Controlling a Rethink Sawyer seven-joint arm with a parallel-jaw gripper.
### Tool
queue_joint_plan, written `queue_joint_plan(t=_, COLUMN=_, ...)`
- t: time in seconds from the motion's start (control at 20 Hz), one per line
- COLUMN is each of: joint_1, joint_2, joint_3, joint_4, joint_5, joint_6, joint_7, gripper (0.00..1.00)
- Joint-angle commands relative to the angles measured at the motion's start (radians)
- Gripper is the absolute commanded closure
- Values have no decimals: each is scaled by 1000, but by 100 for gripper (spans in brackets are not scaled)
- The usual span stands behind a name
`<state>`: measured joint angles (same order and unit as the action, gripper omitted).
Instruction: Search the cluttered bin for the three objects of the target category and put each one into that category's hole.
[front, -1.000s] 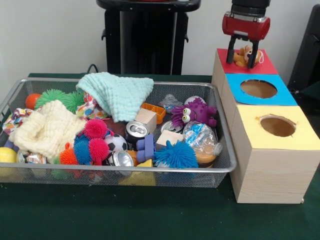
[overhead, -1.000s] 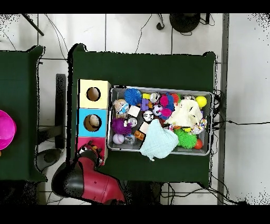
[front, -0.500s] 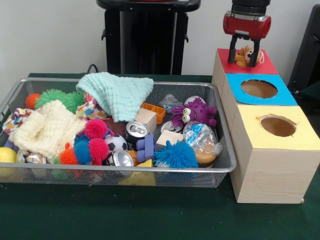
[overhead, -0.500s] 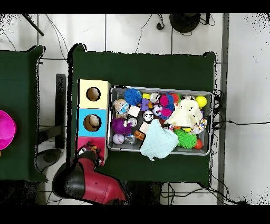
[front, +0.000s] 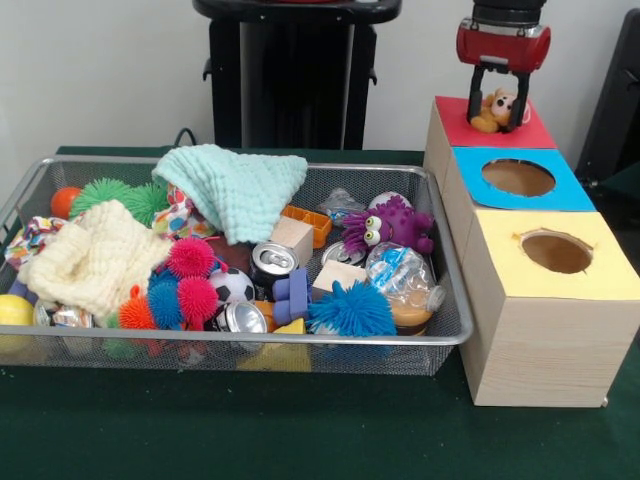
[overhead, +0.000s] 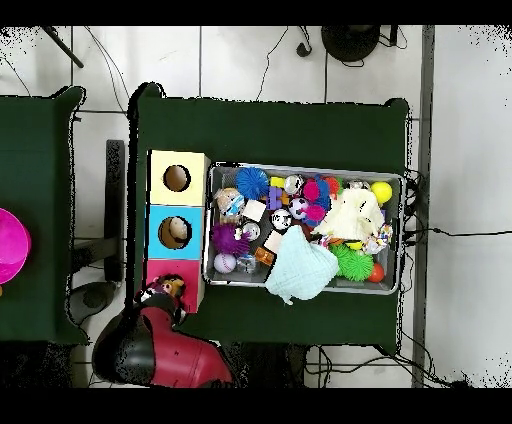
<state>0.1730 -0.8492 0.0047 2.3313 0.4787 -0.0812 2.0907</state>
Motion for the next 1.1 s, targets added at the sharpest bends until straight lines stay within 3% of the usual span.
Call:
queue_joint_plan(t=0.05, joint_1=-34, joint_2=4, joint_3=131, joint_4=54, joint_5=33, joint_6=29, joint_7=295, gripper=0)
queue_joint_plan(t=0.65, joint_1=-32, joint_2=22, joint_3=142, joint_4=53, joint_5=27, joint_6=5, joint_7=298, gripper=0)
queue_joint_plan(t=1.1, joint_1=-143, joint_2=199, joint_3=207, joint_4=-33, joint_5=-113, joint_6=-164, joint_7=247, gripper=0)
